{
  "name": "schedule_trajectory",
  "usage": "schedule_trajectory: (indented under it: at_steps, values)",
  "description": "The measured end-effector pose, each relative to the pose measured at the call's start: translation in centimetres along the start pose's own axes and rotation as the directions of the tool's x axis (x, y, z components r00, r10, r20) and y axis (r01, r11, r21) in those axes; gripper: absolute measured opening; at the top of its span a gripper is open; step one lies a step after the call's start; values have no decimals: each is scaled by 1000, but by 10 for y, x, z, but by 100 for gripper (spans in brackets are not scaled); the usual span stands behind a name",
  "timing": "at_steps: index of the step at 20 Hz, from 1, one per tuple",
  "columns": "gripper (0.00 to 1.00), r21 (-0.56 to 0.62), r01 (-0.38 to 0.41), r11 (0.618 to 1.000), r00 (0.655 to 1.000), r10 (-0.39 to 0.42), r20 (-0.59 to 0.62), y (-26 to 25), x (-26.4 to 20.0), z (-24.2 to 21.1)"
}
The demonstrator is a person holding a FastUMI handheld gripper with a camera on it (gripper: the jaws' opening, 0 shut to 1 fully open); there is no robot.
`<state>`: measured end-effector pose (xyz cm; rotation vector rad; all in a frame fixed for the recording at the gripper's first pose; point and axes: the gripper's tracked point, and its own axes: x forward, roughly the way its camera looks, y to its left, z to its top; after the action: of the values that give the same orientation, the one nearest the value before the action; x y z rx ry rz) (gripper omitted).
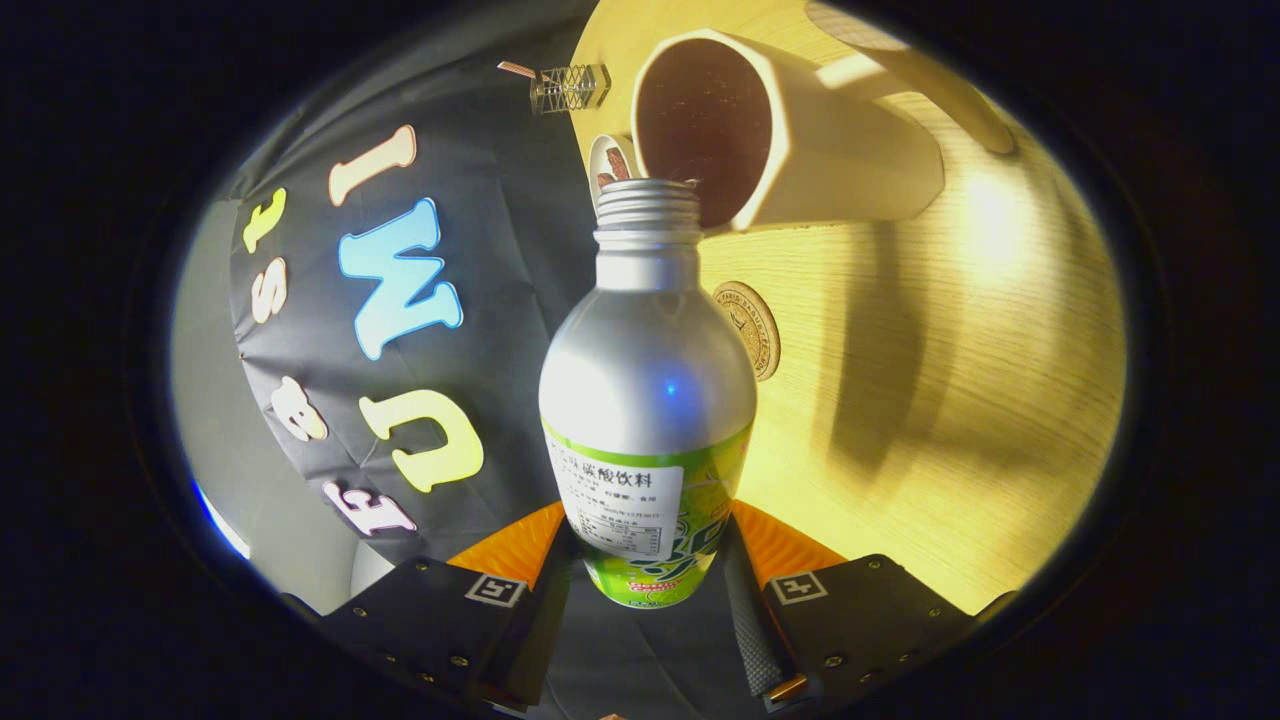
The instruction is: Take the bottle from table, then pour the juice into the cup, finally place the bottle on the coaster
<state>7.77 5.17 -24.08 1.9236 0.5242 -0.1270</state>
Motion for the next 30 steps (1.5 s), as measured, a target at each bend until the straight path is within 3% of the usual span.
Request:
schedule_trajectory:
  at_steps: [30]
  values:
    - [74,183,-54,982,999,55,0,27,-7,5]
